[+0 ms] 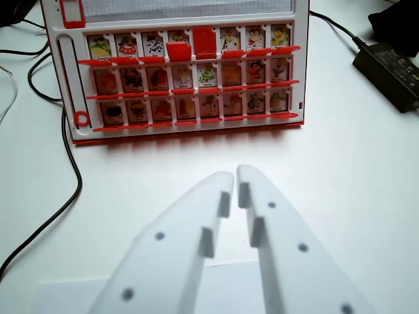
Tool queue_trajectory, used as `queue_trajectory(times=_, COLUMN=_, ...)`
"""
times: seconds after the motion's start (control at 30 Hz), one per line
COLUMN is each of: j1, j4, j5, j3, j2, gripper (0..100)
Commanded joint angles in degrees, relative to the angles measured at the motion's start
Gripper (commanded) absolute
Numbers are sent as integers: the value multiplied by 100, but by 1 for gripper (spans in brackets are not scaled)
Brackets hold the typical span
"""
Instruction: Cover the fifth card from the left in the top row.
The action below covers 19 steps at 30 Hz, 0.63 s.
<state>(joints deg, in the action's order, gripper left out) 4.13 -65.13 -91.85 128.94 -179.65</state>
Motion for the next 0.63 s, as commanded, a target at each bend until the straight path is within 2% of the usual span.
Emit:
queue_trajectory(times=0.0, j1=-44, j4=-202, j5=-9, j3=-26, j2=-352, gripper=0)
queue_trajectory(times=0.1, j1=-123, j4=-211, j5=44, j3=-114, j2=-290, gripper=0)
queue_trajectory(times=0.6, j1=-396, j4=44, j5=18, j3=229, j2=-422, gripper=0)
